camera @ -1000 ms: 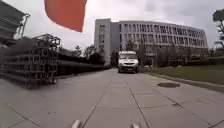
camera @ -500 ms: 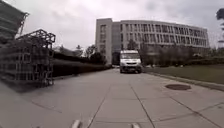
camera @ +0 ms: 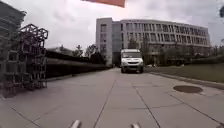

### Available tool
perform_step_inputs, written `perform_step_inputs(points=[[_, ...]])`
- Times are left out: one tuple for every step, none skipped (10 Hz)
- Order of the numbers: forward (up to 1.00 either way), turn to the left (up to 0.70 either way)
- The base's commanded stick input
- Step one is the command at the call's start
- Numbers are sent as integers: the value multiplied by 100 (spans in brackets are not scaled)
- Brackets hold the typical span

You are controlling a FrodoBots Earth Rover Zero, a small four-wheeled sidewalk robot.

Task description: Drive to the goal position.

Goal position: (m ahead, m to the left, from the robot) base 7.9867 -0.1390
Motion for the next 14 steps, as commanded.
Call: perform_step_inputs(points=[[85, 0], [85, 0], [85, 0], [85, 0], [85, 0], [85, 0], [85, 0], [85, 0], [85, 0], [85, 0], [85, 0], [85, 0], [85, 0], [85, 0]])
